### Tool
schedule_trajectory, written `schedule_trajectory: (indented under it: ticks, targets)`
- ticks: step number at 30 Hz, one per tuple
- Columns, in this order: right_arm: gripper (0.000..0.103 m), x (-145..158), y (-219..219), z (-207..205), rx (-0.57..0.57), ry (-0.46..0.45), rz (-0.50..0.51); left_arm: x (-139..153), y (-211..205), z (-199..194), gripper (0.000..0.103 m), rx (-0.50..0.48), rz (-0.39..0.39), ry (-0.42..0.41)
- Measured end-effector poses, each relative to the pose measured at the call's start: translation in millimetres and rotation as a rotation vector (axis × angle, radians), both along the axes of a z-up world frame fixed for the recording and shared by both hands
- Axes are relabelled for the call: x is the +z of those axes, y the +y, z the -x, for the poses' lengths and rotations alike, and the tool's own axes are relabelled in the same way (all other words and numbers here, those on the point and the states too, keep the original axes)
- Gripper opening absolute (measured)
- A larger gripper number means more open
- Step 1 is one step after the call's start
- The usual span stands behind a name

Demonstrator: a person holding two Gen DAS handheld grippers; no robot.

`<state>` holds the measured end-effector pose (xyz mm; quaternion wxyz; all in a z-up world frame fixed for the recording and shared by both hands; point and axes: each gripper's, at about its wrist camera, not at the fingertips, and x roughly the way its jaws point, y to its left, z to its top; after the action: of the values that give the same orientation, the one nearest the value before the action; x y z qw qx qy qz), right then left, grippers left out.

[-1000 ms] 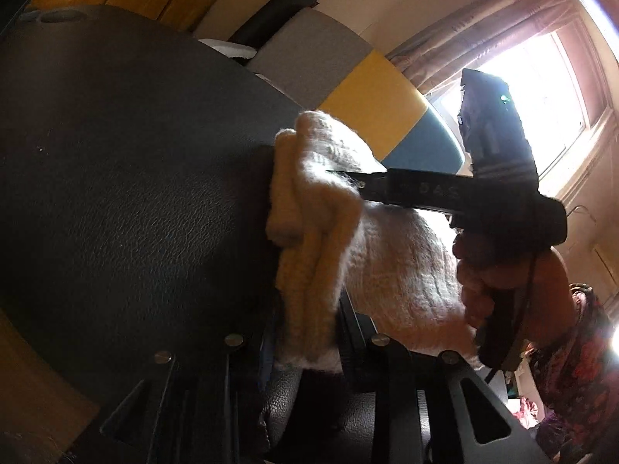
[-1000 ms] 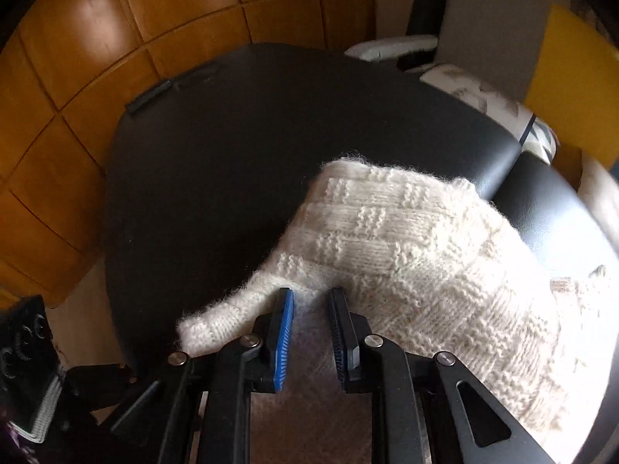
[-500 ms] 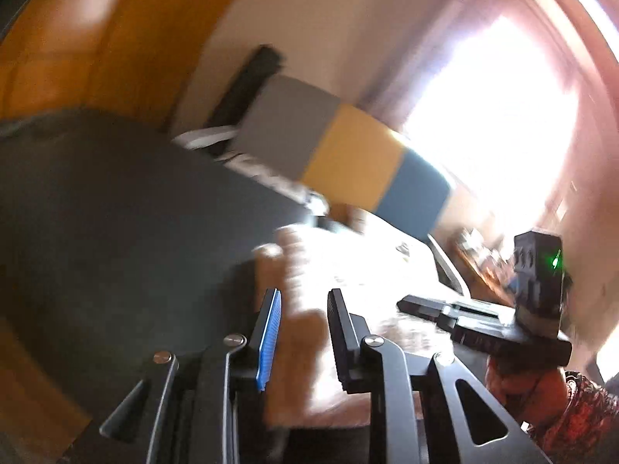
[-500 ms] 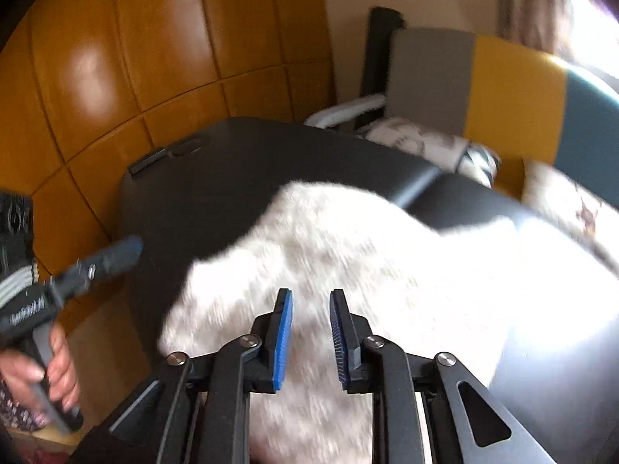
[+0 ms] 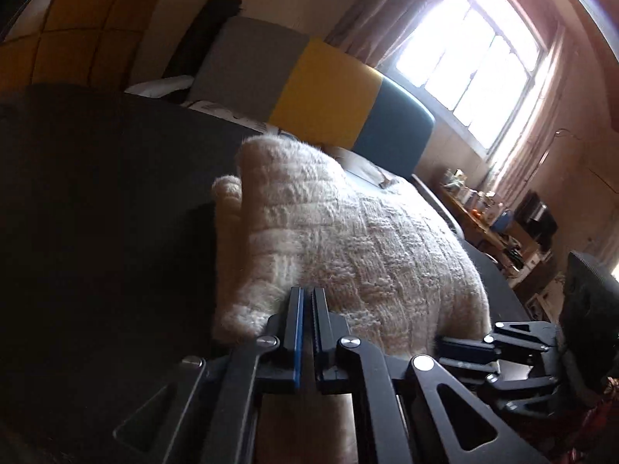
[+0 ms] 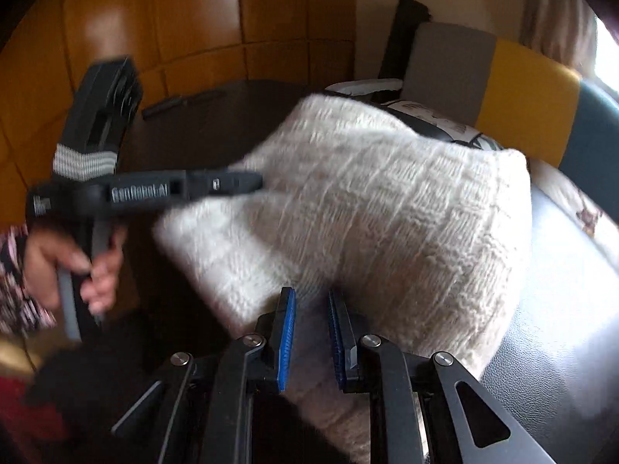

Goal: Fold clothes

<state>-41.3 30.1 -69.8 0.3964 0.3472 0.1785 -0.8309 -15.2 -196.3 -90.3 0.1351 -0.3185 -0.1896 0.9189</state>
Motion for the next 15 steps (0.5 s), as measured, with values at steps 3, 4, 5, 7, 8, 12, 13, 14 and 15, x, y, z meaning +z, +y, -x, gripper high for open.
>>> schedule_trajectory:
  ticks: [3, 4, 5, 7, 8, 12, 13, 14, 15]
  targets:
    - [0.018, -5, 3, 5, -0.016, -0.026, 0.035, -10, 0, 15, 0.004, -0.021, 0.006, 0.022]
    - [0.018, -3, 5, 8, -0.018, -0.049, 0.045, -11, -1, 15, 0.004, -0.023, 0.005, 0.025]
    - [0.018, 1, 7, 12, -0.015, -0.080, 0.058, -9, -5, 8, 0.004, -0.028, 0.017, 0.025]
    - [0.018, 13, 17, 15, -0.011, -0.117, 0.091, -4, -12, -5, 0.004, -0.037, 0.043, 0.025]
    - [0.019, 24, 25, 14, -0.026, -0.105, 0.127, 1, -11, -6, 0.004, -0.036, 0.068, 0.023]
    - [0.053, 63, 53, 28, -0.125, -0.040, 0.227, 39, -8, -21, 0.010, 0.052, 0.115, 0.075]
    - [0.053, 70, 57, 34, -0.151, -0.032, 0.242, 48, -7, -24, 0.015, 0.064, 0.105, 0.100]
    - [0.053, 76, 58, 46, -0.181, -0.032, 0.244, 57, -6, -27, 0.017, 0.076, 0.097, 0.124]
    - [0.051, 78, 57, 57, -0.210, -0.032, 0.231, 64, -3, -22, 0.018, 0.077, 0.095, 0.127]
